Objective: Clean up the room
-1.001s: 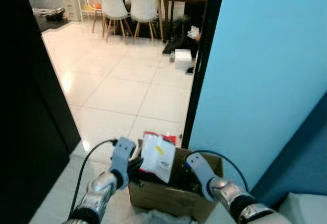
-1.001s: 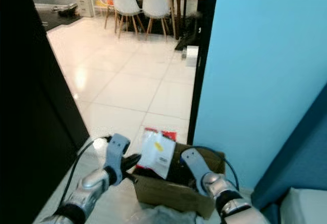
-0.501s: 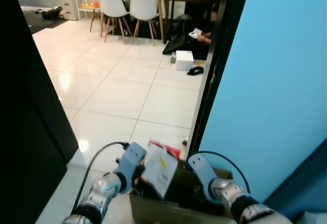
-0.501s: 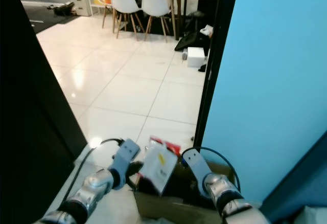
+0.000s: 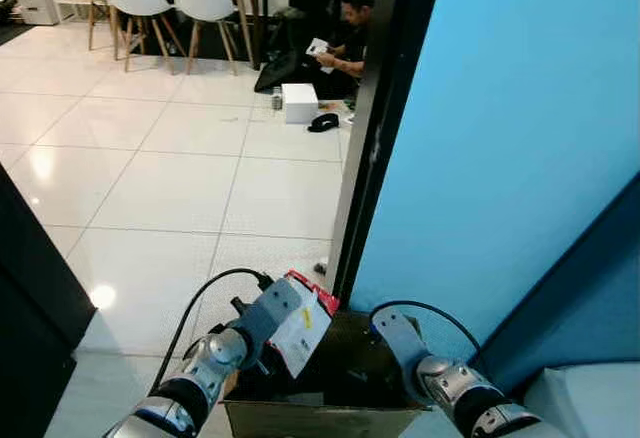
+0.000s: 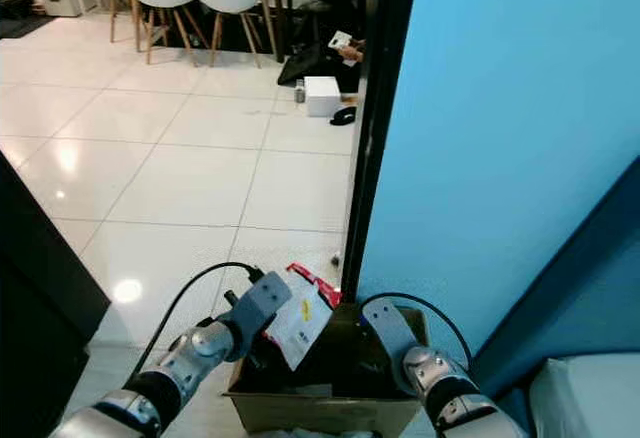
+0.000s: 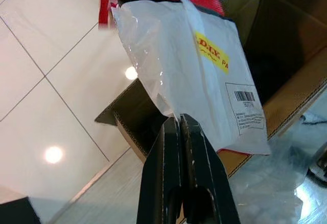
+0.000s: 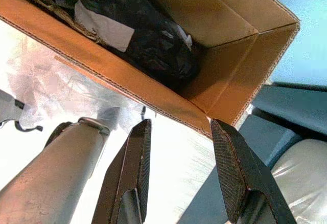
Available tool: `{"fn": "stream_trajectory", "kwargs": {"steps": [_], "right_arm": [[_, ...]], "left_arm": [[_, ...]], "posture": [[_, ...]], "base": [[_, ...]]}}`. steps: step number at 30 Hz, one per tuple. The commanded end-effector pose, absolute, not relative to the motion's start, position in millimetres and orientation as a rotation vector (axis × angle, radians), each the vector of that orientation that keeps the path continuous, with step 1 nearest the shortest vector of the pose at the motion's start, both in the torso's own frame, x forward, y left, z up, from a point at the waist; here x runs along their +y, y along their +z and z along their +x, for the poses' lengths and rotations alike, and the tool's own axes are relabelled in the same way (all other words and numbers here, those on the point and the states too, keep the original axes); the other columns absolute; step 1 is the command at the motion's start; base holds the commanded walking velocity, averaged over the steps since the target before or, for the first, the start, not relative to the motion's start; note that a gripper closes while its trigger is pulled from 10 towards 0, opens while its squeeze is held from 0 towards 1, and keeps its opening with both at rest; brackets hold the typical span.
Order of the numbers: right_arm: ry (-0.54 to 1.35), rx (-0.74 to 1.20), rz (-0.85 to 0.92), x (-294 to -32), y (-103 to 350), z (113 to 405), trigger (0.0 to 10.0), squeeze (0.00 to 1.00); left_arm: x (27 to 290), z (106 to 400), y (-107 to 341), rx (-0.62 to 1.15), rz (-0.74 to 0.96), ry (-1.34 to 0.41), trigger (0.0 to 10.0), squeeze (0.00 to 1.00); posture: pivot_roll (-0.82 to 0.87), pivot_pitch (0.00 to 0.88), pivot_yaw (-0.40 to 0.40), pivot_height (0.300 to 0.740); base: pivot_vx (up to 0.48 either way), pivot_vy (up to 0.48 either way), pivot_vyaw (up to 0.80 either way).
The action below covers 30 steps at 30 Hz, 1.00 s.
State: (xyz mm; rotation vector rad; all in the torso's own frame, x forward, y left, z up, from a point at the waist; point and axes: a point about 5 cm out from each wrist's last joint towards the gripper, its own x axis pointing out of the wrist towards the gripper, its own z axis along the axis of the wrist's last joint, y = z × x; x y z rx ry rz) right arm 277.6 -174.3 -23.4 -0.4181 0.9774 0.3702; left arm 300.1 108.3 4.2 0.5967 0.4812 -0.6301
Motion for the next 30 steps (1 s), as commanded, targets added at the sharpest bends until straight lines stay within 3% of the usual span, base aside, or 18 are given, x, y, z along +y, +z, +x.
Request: {"fn": "stream_trajectory", "kwargs": {"steps": [1,2,8,9,10,11,12,22,30], "right_arm": [[0.353,1.0,-0.431,-182,-26,273,10.0,0.0],[0.345,1.004,-0.433,-184,-27,272,10.0,0.0],[0.322,1.01,-0.427,-189,-27,270,10.0,0.0],[0.316,1.011,-0.424,-190,-28,270,10.0,0.0],[0.312,1.012,-0.422,-191,-28,269,10.0,0.0],[0.312,1.012,-0.422,-191,-28,269,10.0,0.0],[0.309,1.012,-0.421,-191,-28,269,10.0,0.0],[0.291,1.011,-0.415,-195,-28,268,10.0,0.0],[0.292,1.001,-0.421,-192,-25,271,10.0,0.0]], "left_arm": [[108,295,-3,0.476,0.826,-0.672,10.0,0.0],[106,297,-2,0.444,0.936,-0.684,10.0,0.0],[99,299,0,0.357,1.181,-0.737,10.0,0.0],[97,300,0,0.337,1.232,-0.751,10.0,0.09],[96,301,1,0.317,1.263,-0.755,10.0,0.7],[96,301,1,0.317,1.263,-0.755,10.0,0.7],[95,302,3,0.301,1.279,-0.758,10.0,1.0],[85,306,10,0.233,1.266,-0.759,10.0,1.0],[85,308,13,0.244,1.123,-0.703,10.0,1.0]], "posture": [[-0.06,0.049,-0.041,0.719],[-0.06,0.049,-0.041,0.719],[-0.09,0.061,-0.023,0.719],[-0.1,0.064,-0.018,0.719],[-0.1,0.065,-0.015,0.719],[-0.1,0.065,-0.015,0.719],[-0.11,0.067,-0.013,0.719],[-0.11,0.07,-0.005,0.719],[-0.1,0.065,-0.011,0.719]], "base": [[0.0,0.0,0.0],[0.0,0.0,0.0],[0.0,0.0,0.0],[0.0,0.0,0.0],[0.0,0.0,0.0],[0.0,0.0,0.0],[0.0,0.0,0.0],[0.0,0.0,0.0],[0.0,0.0,0.0]]}}
